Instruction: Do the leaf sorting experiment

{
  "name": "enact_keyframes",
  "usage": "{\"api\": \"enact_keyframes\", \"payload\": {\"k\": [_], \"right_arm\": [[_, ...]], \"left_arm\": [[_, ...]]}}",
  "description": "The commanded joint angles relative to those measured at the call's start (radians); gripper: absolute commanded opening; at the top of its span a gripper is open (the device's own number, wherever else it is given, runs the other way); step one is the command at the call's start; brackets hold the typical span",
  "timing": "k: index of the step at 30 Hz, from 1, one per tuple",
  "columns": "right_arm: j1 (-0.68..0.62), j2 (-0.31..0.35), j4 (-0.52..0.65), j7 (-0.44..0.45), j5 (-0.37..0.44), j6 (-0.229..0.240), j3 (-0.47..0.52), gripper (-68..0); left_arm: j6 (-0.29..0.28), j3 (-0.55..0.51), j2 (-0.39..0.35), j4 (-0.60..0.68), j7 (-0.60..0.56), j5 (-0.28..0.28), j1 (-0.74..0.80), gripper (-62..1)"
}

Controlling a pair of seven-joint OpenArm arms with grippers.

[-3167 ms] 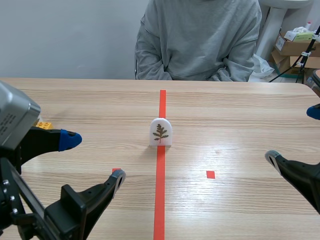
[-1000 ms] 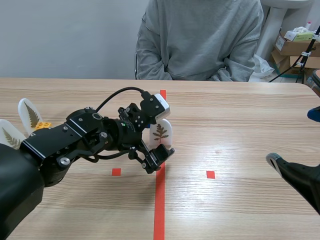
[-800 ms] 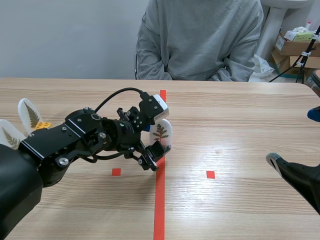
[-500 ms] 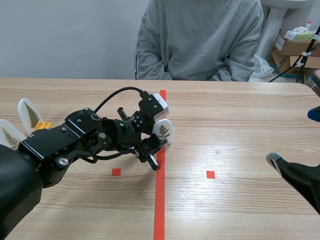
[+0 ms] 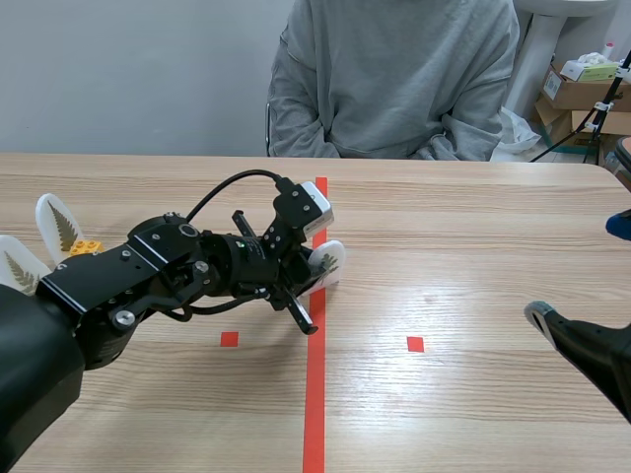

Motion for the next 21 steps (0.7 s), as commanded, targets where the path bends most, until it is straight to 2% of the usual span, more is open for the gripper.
{"api": "enact_keyframes", "payload": {"k": [1, 6, 9, 14, 18, 21], "right_arm": [[0.009, 0.000, 0.008, 0.008, 0.003, -0.005, 0.007, 0.4], [0.009, 0.000, 0.008, 0.007, 0.003, -0.005, 0.007, 0.4], [0.009, 0.000, 0.008, 0.007, 0.003, -0.005, 0.007, 0.4], [0.009, 0.000, 0.008, 0.007, 0.003, -0.005, 0.007, 0.4], [0.009, 0.000, 0.008, 0.007, 0.003, -0.005, 0.007, 0.4], [0.009, 0.000, 0.008, 0.007, 0.003, -0.005, 0.007, 0.4]], "left_arm": [[-0.005, -0.004, 0.009, 0.033, -0.005, -0.025, -0.022, -56.9], [-0.054, -0.048, -0.007, 0.143, 0.075, -0.136, 0.011, -56.9], [-0.062, -0.104, -0.021, 0.245, 0.123, -0.171, 0.069, -56.9], [-0.066, -0.246, -0.059, 0.413, 0.171, -0.237, 0.212, -56.9], [-0.066, -0.378, -0.089, 0.557, 0.171, -0.250, 0.365, -56.9], [-0.066, -0.473, -0.093, 0.652, 0.169, -0.290, 0.480, -56.9]]}}
